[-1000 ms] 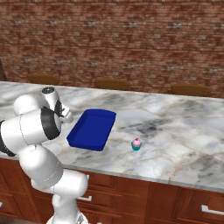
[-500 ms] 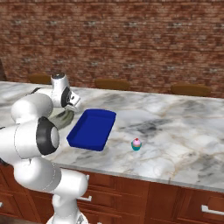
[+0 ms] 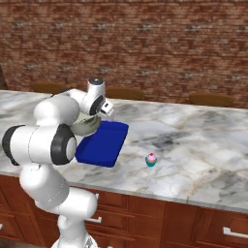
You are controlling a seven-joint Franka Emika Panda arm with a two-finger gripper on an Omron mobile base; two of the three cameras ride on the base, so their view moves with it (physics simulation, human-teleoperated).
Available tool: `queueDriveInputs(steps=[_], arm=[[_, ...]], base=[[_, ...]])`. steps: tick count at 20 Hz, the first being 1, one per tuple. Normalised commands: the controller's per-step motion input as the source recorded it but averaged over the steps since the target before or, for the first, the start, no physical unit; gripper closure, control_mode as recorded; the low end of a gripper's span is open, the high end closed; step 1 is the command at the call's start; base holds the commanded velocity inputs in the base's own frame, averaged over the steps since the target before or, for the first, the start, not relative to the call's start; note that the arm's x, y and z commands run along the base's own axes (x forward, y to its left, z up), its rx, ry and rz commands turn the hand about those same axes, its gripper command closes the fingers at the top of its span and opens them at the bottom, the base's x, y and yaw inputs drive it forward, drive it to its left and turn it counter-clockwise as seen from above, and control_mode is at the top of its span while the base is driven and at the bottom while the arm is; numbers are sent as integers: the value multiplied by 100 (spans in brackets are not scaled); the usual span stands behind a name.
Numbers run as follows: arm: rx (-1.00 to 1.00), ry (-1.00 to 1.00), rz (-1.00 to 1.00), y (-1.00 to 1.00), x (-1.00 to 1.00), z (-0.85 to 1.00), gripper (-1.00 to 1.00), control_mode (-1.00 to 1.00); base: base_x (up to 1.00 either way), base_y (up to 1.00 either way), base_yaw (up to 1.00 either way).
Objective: Place the bowl with donut and the cupcake onto the tray.
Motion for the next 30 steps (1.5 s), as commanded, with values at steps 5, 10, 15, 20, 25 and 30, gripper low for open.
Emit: queueDriveInputs(steps=[5,10,15,20,25,30], arm=[[6,2,0,-91,34,0,100,-100],[3,-1,1,-53,-1,-4,100,-100],[1,-1,3,-1,-14,-43,100,-100],[0,-5,1,0,-5,-40,100,-100],[6,-10,3,-3,4,-18,100,-100],[10,-10,11,-11,20,-19,100,-100]], base=[[0,0,0],[0,0,0],[0,0,0],[0,0,0],[0,0,0],[0,0,0]])
